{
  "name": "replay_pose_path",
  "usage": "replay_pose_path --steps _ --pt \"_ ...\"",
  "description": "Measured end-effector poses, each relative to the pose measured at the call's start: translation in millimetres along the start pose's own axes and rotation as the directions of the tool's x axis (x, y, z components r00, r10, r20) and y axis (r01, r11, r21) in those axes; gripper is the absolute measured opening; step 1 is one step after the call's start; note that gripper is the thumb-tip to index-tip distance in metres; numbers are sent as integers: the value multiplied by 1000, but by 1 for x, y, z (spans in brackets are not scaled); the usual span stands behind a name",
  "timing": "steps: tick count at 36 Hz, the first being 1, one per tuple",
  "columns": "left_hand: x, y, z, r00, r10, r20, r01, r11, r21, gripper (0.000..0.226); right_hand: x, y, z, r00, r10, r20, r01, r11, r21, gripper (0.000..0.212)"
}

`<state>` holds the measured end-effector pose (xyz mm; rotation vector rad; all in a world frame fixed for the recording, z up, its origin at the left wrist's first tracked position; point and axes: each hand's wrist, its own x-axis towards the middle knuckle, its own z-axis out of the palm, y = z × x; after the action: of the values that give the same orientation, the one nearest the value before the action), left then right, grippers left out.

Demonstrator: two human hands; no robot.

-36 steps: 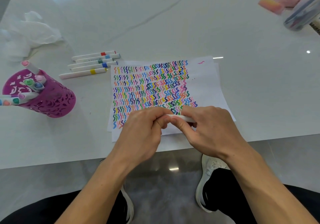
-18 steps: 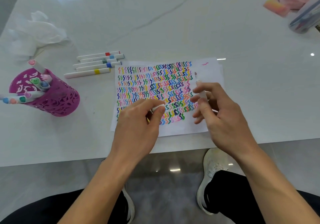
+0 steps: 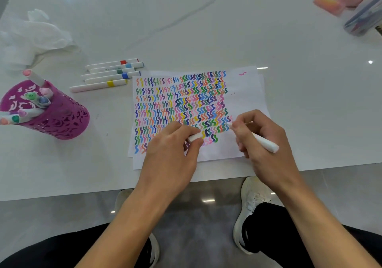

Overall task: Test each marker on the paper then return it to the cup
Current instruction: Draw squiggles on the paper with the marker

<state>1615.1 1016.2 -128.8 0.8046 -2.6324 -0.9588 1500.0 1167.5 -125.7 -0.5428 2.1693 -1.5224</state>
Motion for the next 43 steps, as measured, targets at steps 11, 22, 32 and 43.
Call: replay_pose_path --steps 11,22,32,43 --pt "0 -1 5 1000 23 -5 -22 991 132 12 0 14 5 996 75 50 -80 990 117 22" --pt "1 -1 5 1000 6 -5 -5 990 139 10 2 13 9 995 104 5 -104 993 58 27" --pt "1 -1 6 1000 -19 -1 19 987 160 11 3 13 9 992 126 5 -126 992 24 28" --pt "2 -1 6 997 -78 5 77 988 133 14 3 15 11 992 114 -54 -114 993 16 28"
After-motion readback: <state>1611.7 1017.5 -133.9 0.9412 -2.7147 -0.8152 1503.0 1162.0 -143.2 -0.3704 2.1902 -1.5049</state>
